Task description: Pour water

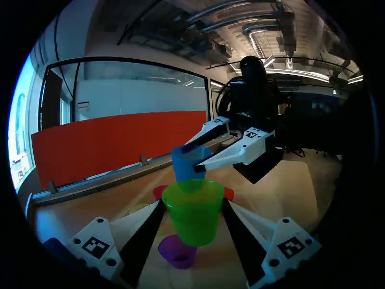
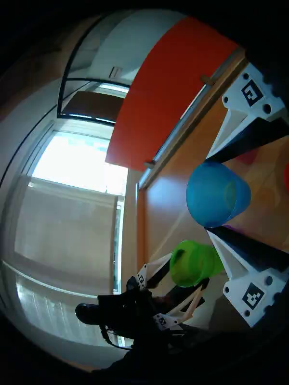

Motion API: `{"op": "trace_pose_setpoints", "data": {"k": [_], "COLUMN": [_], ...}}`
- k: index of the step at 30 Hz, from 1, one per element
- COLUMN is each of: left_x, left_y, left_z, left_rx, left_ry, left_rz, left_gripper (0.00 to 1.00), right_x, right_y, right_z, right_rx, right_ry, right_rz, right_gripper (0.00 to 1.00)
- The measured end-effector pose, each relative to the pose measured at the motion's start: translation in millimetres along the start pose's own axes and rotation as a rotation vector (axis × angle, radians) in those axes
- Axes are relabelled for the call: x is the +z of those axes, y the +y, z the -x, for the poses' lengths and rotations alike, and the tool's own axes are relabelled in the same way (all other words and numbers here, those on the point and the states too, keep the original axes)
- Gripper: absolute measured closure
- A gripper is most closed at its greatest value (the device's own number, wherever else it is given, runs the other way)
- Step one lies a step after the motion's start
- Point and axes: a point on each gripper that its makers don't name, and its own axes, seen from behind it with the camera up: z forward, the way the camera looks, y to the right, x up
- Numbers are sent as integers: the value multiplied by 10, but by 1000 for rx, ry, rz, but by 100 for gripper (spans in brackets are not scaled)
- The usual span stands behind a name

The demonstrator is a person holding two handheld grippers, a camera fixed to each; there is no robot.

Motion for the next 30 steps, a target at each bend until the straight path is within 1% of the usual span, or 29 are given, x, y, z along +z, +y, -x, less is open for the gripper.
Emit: {"op": "trace_pose_setpoints", "data": {"k": [8, 18, 30], "left_x": [32, 64, 111], "left_y": [135, 279, 471], "left_z": [106, 251, 426], "left_rx": [-4, 8, 4], "left_ry": [-29, -67, -93], "left_rz": [27, 56, 87], "left_gripper": [15, 15, 15], "right_x": [0, -10, -5], "right_y": [-72, -143, -242], "right_z": [161, 366, 611], "right_rx": [17, 32, 32], "right_ry": [-25, -53, -92], "right_rz": [-20, -35, -57], "right_gripper": [8, 8, 8]}}
